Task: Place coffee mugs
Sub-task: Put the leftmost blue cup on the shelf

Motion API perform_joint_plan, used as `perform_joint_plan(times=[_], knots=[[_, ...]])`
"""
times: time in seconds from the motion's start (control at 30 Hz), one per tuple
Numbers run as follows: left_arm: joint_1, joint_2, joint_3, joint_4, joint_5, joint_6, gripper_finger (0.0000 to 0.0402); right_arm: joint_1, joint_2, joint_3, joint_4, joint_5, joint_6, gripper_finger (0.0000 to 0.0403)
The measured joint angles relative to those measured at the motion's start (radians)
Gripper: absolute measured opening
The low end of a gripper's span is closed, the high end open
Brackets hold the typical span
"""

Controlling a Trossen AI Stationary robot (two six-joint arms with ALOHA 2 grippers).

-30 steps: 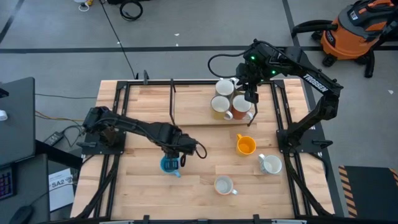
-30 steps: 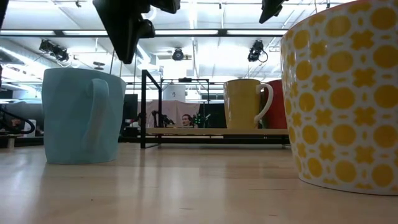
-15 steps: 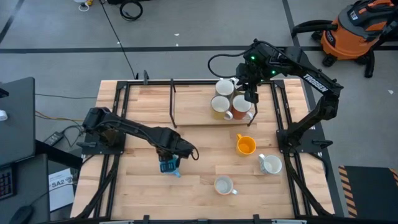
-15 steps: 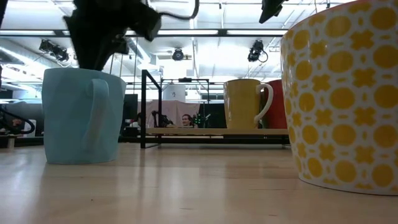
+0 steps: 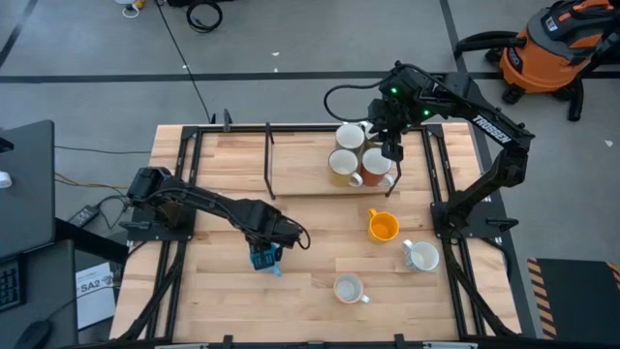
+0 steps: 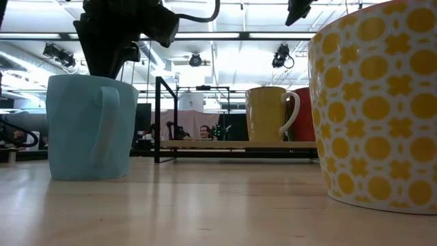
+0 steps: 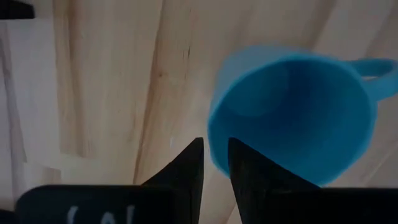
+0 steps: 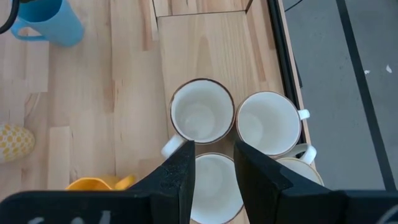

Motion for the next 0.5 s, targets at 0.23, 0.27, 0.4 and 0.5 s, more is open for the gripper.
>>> perform_joint_plan(times=[0.23, 0.27, 0.4, 0.5], knots=[[0.000, 0.016, 0.000, 0.018, -0.014, 0.003, 0.0080, 0.000, 0.000, 0.000, -0.007, 0.000, 0.000, 0.0117], [0.000, 0.019, 0.000, 0.027, -0.014, 0.003, 0.0080, 0.000, 0.000, 0.000, -0.007, 0.000, 0.000, 0.0117], [0.001, 0.022, 0.000, 0.049, -0.029, 0.004, 0.0080, 0.000, 0.000, 0.000, -0.009, 0.000, 0.000, 0.0117], [0.002, 0.026, 0.000, 0.051, -0.044, 0.004, 0.0080, 0.000, 0.000, 0.000, -0.011, 0.000, 0.000, 0.0117]])
